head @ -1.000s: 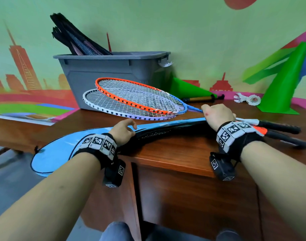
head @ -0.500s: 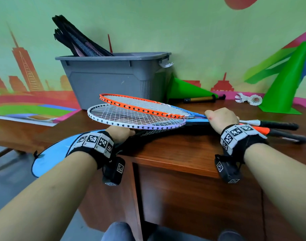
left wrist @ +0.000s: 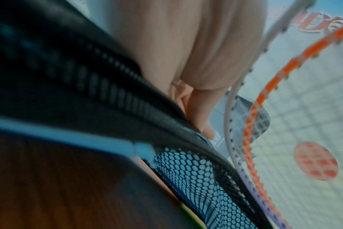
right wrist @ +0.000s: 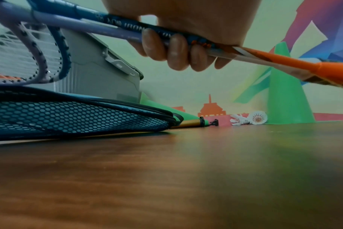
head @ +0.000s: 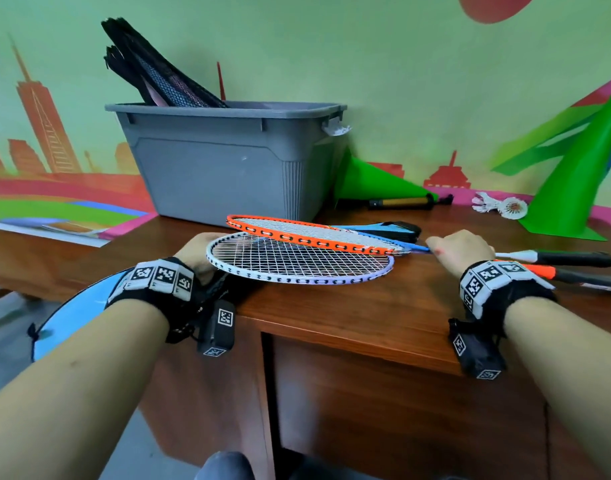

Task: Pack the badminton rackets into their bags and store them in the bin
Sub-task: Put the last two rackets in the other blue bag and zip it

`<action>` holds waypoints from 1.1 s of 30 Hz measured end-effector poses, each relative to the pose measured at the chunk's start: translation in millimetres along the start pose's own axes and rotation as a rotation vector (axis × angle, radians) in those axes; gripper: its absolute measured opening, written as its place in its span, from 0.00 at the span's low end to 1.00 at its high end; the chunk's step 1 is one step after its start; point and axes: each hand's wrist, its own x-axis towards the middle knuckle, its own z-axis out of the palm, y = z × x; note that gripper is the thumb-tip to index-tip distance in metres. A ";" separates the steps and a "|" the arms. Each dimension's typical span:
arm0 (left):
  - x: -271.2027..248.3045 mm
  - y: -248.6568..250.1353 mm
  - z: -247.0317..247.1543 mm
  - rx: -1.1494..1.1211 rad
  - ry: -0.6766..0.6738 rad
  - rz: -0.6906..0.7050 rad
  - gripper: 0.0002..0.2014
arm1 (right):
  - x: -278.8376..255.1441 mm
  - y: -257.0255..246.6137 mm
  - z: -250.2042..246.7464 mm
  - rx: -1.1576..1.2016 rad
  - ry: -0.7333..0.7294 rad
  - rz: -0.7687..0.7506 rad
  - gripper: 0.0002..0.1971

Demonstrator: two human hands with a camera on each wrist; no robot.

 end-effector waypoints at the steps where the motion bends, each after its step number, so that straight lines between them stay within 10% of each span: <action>1: -9.1 14.0 4.7 -0.069 -0.017 0.007 0.07 | 1.4 0.7 0.1 -0.009 -0.011 0.012 0.18; 7: -12.1 29.7 7.3 -0.187 0.035 -0.058 0.14 | 6.1 1.0 1.3 -0.044 -0.018 0.088 0.19; 24: -10.5 47.6 14.6 0.410 0.122 0.114 0.20 | -7.3 6.1 -6.3 -0.232 -0.065 0.013 0.17; 33: -12.1 50.7 17.3 0.179 0.068 0.015 0.18 | -10.1 28.4 -15.7 -0.171 0.004 0.015 0.18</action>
